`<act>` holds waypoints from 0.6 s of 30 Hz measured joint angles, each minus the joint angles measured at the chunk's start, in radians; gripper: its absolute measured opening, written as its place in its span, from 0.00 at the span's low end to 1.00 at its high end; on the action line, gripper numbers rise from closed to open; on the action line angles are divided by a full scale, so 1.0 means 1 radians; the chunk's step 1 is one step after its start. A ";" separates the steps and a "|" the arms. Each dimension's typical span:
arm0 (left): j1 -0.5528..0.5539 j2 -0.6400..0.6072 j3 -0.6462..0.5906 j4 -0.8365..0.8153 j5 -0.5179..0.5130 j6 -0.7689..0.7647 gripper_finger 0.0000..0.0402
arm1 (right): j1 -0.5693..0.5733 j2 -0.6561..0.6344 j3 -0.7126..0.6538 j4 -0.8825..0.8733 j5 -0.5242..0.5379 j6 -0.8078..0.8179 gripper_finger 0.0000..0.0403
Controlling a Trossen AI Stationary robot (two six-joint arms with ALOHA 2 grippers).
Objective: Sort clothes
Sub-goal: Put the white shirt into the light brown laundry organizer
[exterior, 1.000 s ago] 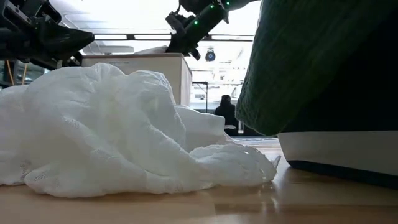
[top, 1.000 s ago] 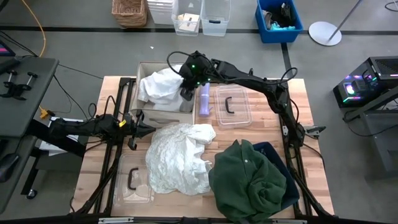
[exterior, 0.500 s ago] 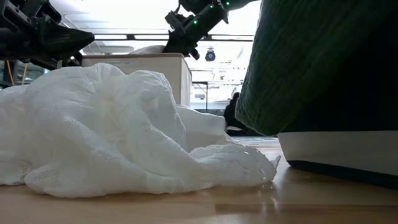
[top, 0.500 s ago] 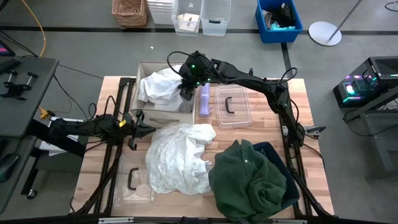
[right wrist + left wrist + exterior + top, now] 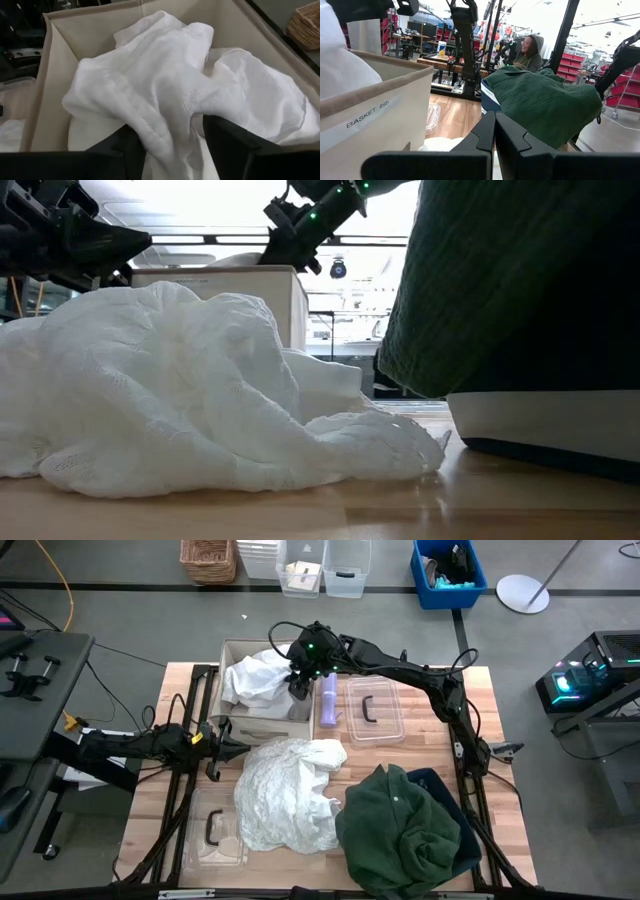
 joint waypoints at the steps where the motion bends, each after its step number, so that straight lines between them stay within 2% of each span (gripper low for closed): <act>1: 0.000 0.000 0.000 0.000 0.000 0.000 0.00 | 0.000 0.000 0.000 0.001 0.000 0.000 0.48; 8: 0.000 0.000 0.000 0.000 0.000 0.000 0.00 | 0.000 0.000 0.000 0.002 0.000 -0.002 0.55; 18: 0.000 0.000 0.000 0.000 0.000 0.000 0.00 | -0.005 0.000 0.001 0.001 0.025 -0.002 0.56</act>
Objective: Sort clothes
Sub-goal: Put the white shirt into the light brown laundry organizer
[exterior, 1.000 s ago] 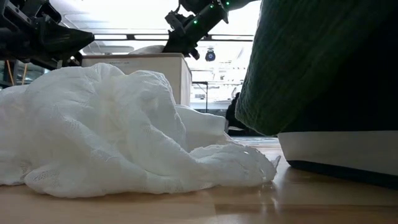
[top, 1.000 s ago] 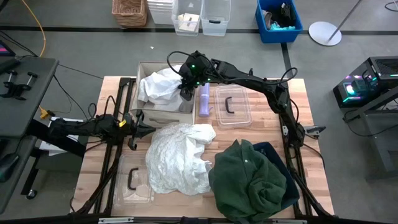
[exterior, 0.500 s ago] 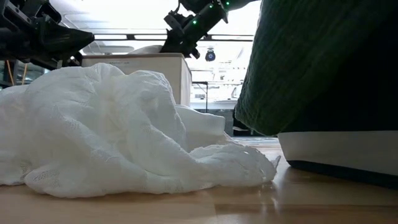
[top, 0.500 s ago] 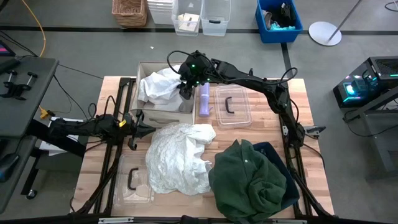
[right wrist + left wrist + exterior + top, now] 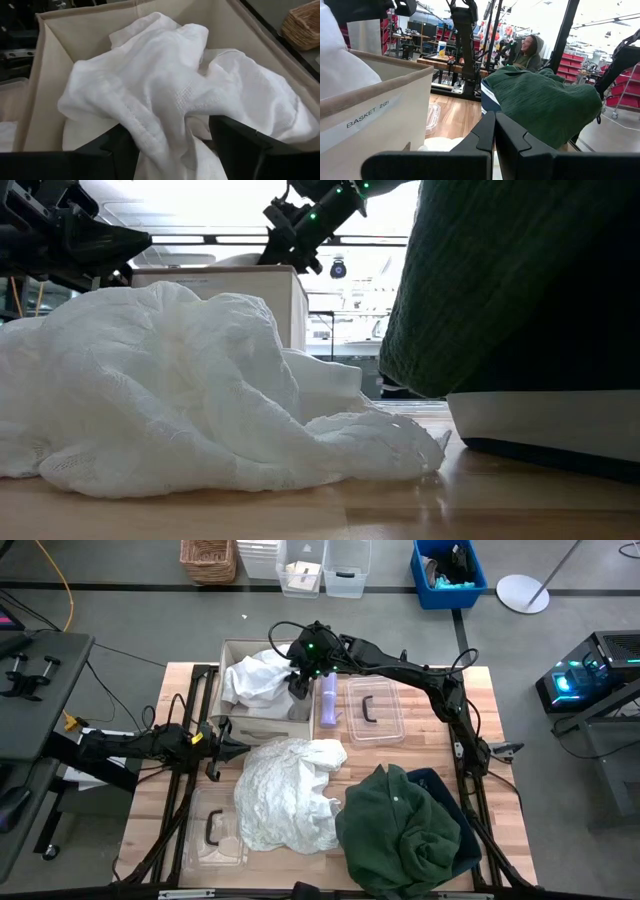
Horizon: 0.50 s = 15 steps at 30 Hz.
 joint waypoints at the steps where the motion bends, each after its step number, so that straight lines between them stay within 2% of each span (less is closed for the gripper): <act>1: 0.000 0.000 0.000 0.000 0.000 0.000 0.00 | 0.000 0.000 0.000 0.000 0.003 0.000 0.56; 15: 0.000 0.000 0.000 0.000 0.000 0.000 0.00 | -0.008 0.000 0.001 0.000 0.029 0.000 0.56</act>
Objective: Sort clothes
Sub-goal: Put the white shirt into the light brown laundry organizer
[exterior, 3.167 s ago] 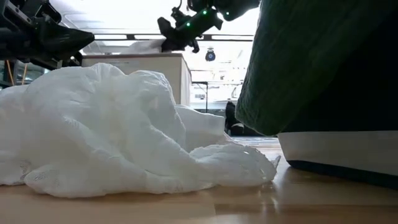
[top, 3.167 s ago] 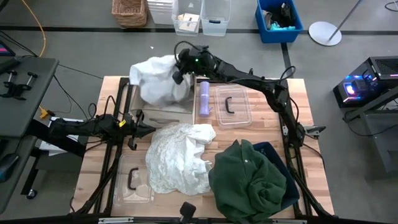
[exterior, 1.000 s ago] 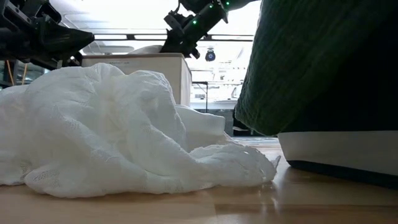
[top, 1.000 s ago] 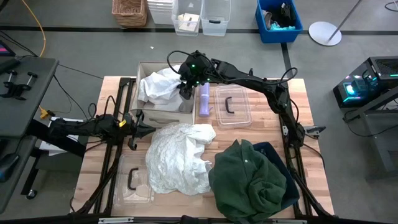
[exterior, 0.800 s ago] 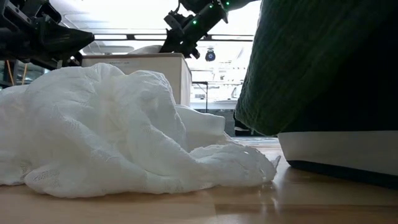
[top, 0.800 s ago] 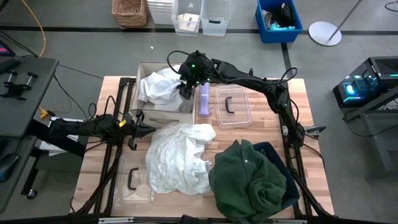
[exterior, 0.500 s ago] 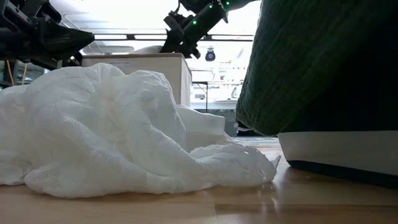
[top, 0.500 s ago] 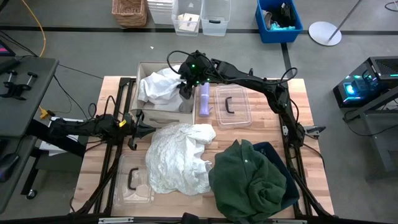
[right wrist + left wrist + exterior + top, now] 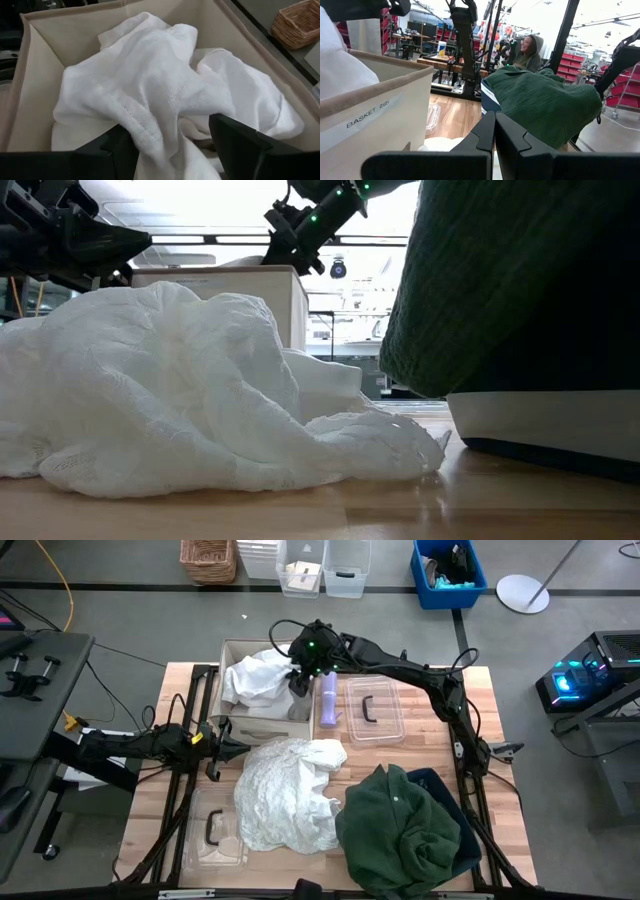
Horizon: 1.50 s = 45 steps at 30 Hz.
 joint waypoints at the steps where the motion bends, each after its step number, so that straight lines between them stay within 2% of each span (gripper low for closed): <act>1: 0.000 0.000 0.000 0.000 0.000 0.000 0.00 | -0.002 0.000 0.000 -0.001 0.000 0.000 0.56; 45: 0.000 0.000 0.000 0.000 0.000 0.000 0.00 | -0.004 0.000 0.000 0.049 0.000 0.027 0.56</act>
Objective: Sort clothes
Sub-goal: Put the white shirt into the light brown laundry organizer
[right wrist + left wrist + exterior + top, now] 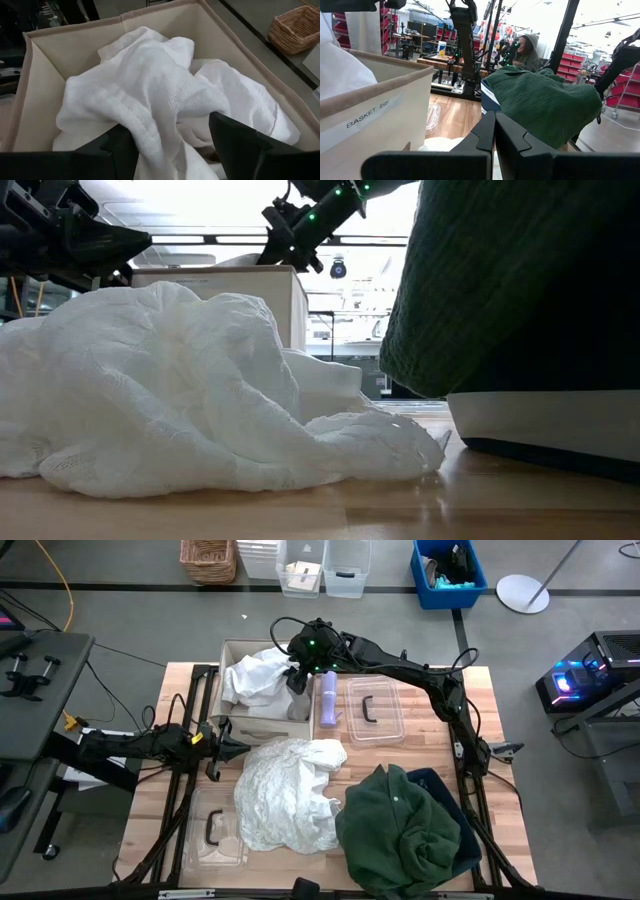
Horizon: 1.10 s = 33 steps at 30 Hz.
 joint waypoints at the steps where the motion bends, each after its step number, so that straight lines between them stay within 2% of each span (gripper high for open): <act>1: 0.000 0.000 0.000 0.000 0.000 0.000 0.00 | 0.000 0.000 0.000 0.000 0.000 0.000 0.56; 24: 0.000 0.000 0.000 0.000 0.000 0.000 0.00 | 0.000 0.000 0.000 0.010 0.000 -0.002 0.56; 33: 0.000 0.000 0.000 0.000 0.000 0.000 0.00 | 0.000 -0.013 0.000 -0.009 -0.061 -0.045 0.56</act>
